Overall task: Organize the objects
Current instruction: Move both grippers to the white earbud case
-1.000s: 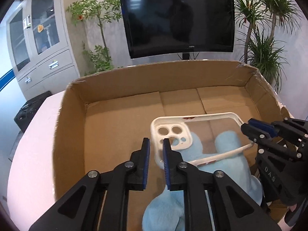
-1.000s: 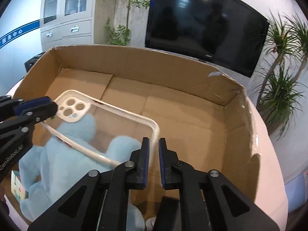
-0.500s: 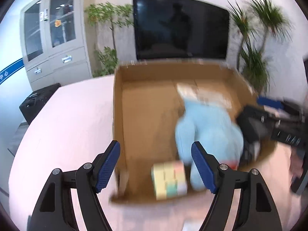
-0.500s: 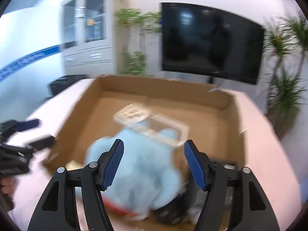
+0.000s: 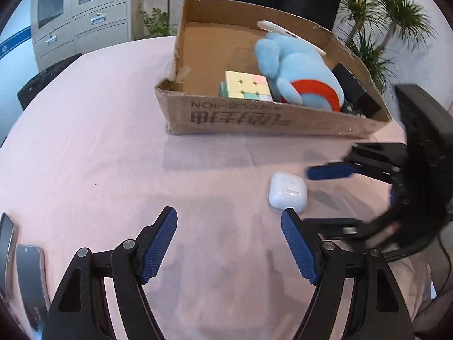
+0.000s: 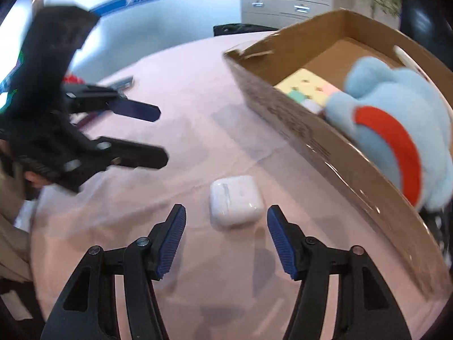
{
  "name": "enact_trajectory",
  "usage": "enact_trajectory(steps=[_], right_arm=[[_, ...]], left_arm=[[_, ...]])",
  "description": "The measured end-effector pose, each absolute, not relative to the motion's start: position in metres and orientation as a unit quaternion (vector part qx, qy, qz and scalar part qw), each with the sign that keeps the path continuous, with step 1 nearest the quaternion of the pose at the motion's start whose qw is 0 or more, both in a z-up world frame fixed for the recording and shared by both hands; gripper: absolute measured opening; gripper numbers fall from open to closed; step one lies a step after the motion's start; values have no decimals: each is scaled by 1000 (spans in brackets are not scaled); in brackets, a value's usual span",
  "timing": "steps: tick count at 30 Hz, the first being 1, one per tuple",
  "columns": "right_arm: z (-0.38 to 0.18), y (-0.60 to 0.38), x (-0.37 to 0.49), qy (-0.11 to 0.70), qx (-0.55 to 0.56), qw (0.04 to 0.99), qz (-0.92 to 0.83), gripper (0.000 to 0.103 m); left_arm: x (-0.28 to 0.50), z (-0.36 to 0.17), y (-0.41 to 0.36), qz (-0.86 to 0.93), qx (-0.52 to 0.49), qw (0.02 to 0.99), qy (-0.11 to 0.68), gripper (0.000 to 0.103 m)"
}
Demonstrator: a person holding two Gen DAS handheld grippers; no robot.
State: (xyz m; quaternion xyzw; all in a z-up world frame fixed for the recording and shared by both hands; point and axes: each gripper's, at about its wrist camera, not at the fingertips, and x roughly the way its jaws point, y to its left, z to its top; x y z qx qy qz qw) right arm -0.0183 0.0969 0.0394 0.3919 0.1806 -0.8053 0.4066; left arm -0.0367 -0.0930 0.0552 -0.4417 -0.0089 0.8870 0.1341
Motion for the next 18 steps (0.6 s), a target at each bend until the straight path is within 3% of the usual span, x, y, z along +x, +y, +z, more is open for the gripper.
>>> enact_trajectory(steps=[1,3,14,18], right_arm=[[36,91,-21,189,390,404,-805,58],[29,84,-26,197,394,399,-804,43],[22,128,66,182,402,419,-793,43],[20,136,99,190,399,405,-800,47]], left_arm=[[-40,58,-92,886,-442,139,-9,76],[-40,60,-84,882,-445,151,-6,76],[12,44,-27,816,-490,305,35,76],[30,41,-10,793,-501,342,57,71]])
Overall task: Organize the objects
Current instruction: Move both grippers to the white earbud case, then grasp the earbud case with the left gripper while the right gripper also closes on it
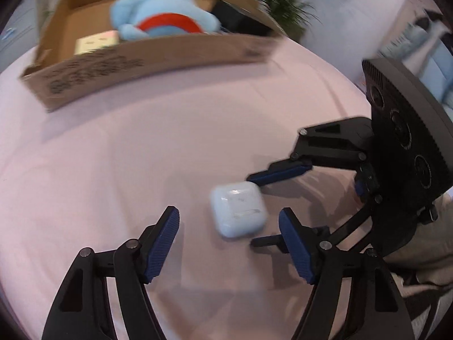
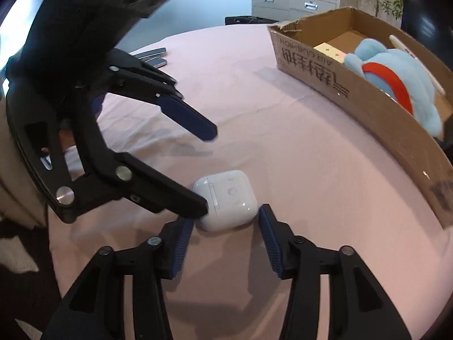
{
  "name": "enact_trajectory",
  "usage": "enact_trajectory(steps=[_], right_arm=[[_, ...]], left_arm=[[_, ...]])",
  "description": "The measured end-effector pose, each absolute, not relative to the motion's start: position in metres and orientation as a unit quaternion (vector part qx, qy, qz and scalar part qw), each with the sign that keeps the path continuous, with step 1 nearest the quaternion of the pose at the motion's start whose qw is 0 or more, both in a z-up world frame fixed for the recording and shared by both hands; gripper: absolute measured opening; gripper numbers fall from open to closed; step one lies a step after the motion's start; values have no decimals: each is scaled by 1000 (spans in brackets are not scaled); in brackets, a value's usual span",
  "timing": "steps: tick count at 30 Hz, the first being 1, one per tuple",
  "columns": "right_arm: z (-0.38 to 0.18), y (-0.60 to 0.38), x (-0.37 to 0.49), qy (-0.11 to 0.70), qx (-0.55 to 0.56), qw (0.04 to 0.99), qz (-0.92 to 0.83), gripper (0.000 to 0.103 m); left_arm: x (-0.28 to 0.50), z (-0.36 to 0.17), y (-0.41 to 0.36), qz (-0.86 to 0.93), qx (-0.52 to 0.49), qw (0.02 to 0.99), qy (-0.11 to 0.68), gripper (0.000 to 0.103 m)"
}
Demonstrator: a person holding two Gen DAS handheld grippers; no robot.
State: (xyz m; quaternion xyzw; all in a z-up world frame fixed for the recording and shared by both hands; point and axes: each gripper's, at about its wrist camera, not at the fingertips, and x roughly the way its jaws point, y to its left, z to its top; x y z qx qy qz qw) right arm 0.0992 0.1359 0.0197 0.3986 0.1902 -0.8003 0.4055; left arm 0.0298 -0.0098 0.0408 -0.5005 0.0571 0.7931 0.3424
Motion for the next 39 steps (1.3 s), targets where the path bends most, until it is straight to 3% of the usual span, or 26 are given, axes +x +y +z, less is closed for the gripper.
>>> enact_trajectory(steps=[5,7,9,12,16,23,26,39], right_arm=[[17,136,104,197,386,408,-804,48],[17,130,99,198,384,408,-804,48],[16,126,98,204,382,409,-803,47],[16,126,101,207,380,413,-802,42],[16,127,103,206,379,413,-802,42],[15,126,104,205,377,410,-805,45],[15,126,105,204,378,410,-805,45],[14,122,105,207,375,416,-802,42]], left_arm=[[26,39,0,785,-510,343,78,59],[25,39,3,782,-511,347,81,43],[25,40,6,779,-513,351,88,40],[25,41,11,774,-517,352,102,40],[23,40,18,771,-521,341,131,53],[27,36,16,775,-515,337,143,51],[31,35,21,782,-507,321,168,41],[32,31,18,793,-491,324,158,41]])
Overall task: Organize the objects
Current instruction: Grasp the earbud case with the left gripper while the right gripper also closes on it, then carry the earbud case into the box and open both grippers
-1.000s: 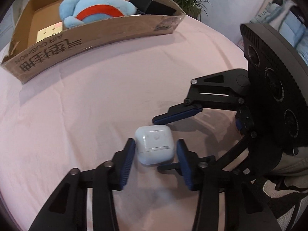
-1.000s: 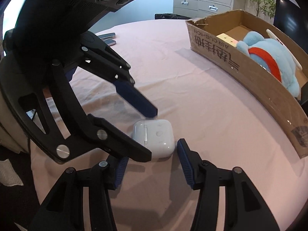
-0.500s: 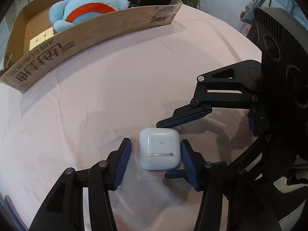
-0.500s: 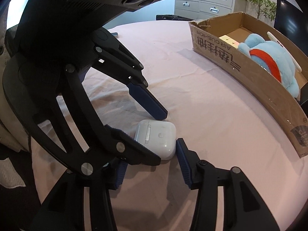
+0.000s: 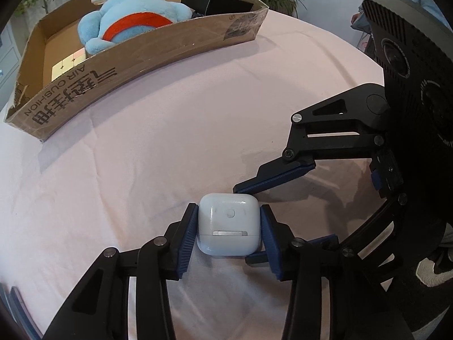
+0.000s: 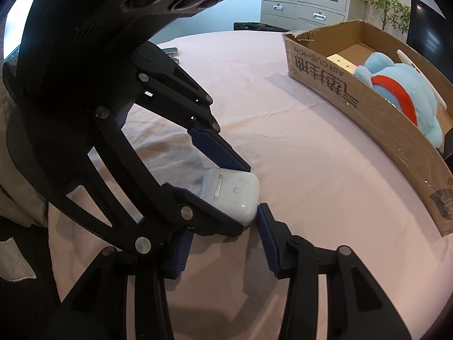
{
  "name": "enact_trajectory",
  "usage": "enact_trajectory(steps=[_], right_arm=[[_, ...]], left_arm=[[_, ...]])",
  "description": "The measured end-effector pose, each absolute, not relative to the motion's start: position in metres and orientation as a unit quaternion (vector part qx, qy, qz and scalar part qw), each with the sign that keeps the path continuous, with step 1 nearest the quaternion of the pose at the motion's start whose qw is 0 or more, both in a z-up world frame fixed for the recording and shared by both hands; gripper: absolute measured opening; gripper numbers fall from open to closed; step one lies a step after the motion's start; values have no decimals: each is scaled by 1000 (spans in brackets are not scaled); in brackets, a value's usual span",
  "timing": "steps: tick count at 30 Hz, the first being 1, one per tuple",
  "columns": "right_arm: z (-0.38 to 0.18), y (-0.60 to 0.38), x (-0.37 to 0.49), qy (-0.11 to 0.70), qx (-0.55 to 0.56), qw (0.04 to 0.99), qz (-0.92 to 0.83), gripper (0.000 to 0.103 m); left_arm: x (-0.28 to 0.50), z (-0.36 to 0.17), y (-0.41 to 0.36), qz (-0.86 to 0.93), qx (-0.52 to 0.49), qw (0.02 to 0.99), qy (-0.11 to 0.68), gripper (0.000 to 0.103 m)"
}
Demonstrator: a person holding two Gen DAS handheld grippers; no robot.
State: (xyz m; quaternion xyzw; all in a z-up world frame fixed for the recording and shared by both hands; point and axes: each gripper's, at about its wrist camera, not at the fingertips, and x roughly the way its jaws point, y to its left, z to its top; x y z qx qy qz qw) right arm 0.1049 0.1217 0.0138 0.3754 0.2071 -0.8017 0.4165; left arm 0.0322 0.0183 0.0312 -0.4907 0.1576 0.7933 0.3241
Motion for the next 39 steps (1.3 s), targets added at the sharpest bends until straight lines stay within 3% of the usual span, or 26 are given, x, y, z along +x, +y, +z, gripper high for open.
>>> enact_trajectory(steps=[39], right_arm=[[79,115,54,276,345,358,-823,41]], left_arm=[[-34,98,28,815,-415,356,194,41]])
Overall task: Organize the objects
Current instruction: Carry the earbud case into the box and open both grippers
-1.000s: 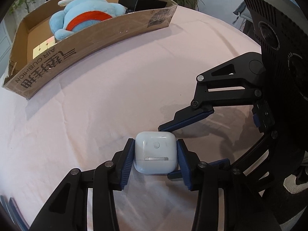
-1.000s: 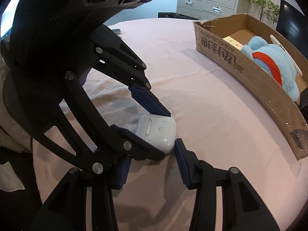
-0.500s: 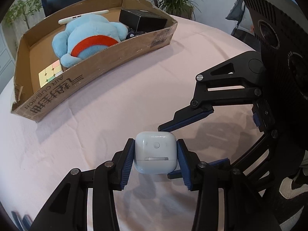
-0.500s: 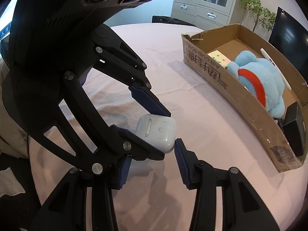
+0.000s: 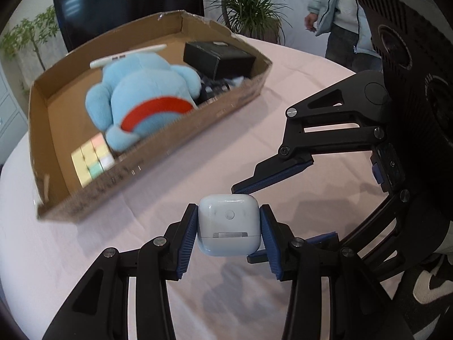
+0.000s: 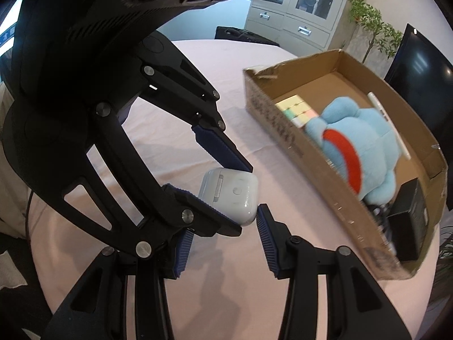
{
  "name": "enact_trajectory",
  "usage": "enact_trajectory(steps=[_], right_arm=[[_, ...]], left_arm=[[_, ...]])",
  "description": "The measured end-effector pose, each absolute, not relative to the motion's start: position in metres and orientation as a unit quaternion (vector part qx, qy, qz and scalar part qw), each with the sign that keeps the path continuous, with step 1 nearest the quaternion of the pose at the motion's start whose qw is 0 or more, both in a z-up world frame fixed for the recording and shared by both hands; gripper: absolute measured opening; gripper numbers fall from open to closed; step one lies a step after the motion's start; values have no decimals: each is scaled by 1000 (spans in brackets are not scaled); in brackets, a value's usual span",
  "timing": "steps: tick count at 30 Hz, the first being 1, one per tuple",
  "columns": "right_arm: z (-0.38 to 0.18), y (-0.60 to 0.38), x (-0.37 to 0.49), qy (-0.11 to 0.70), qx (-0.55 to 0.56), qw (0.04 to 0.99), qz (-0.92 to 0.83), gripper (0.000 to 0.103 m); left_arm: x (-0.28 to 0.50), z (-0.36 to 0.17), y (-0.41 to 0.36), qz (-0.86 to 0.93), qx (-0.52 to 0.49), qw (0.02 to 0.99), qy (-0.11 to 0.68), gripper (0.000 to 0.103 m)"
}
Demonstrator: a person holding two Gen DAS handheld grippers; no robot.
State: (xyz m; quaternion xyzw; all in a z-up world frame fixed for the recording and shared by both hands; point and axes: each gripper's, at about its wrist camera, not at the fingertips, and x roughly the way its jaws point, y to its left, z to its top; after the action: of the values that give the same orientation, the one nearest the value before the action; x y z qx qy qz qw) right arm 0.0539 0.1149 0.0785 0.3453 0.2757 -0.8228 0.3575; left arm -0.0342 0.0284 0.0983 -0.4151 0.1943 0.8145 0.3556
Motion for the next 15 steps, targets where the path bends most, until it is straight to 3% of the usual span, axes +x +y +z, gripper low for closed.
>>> enact_trajectory(steps=[15], right_arm=[[120,97,-16,291,328,362,-823,41]], left_arm=[[-93,144,6,829,-398,340,199,41]])
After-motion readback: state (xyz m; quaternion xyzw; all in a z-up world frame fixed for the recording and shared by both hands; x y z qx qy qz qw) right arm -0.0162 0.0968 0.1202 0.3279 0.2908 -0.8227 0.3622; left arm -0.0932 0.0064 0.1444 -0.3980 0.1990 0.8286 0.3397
